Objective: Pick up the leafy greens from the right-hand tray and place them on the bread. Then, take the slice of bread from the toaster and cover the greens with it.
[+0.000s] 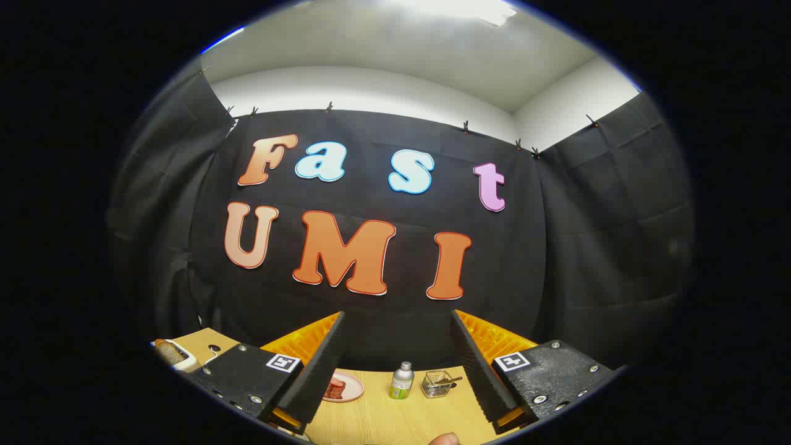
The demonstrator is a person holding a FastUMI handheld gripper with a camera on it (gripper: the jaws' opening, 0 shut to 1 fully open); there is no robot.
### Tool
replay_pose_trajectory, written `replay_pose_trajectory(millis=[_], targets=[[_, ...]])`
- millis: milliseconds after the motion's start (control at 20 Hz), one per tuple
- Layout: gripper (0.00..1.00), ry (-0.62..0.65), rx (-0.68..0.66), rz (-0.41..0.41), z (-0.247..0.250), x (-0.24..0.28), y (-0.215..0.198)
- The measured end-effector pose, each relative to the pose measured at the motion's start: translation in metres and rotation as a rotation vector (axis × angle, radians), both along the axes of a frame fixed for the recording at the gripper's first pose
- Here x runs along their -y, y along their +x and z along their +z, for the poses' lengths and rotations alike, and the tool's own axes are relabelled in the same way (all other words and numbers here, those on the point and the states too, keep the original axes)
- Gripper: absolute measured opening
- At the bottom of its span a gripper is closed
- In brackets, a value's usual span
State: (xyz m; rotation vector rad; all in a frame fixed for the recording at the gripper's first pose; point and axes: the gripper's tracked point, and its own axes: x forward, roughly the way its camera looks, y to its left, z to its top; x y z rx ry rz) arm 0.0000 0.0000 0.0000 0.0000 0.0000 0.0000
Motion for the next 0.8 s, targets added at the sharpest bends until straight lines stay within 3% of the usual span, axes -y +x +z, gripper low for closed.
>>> replay_pose_trajectory(millis=[800], targets=[[0.98, -0.029, -0.028, -0.012, -0.007, 0.008, -0.008]])
